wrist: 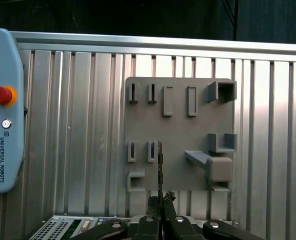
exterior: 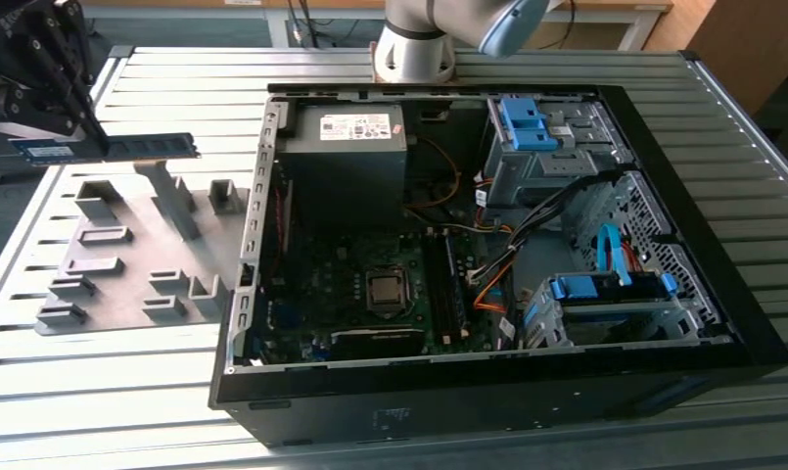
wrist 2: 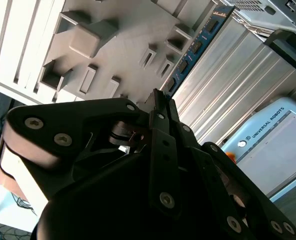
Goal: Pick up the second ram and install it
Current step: 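Pick up the second ram and move it above second insertion slot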
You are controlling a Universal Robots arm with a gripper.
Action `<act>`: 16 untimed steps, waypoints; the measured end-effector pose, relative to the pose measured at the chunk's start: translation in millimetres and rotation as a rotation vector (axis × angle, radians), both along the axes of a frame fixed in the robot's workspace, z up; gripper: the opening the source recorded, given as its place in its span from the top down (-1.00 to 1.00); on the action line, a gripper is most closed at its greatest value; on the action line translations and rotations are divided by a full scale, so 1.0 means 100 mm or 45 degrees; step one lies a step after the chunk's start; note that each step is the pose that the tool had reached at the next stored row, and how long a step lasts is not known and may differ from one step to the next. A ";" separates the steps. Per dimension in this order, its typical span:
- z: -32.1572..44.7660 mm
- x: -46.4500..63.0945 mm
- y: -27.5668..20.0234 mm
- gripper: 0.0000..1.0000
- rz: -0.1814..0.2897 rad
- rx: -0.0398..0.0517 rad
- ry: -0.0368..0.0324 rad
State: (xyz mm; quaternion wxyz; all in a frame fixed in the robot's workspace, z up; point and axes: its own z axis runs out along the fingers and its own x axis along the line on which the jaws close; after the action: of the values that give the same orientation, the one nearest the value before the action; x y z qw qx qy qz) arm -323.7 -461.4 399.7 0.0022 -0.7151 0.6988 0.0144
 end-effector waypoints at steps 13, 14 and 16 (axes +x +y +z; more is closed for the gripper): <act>0.000 0.11 0.000 0.72 0.000 0.000 0.0014; 0.000 0.12 0.000 0.72 0.000 0.000 0.0015; 0.000 0.14 0.000 0.72 0.000 0.000 0.0017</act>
State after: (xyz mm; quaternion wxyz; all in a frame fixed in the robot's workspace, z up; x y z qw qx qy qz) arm -310.1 -461.4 399.7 0.0017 -0.7151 0.6988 0.0148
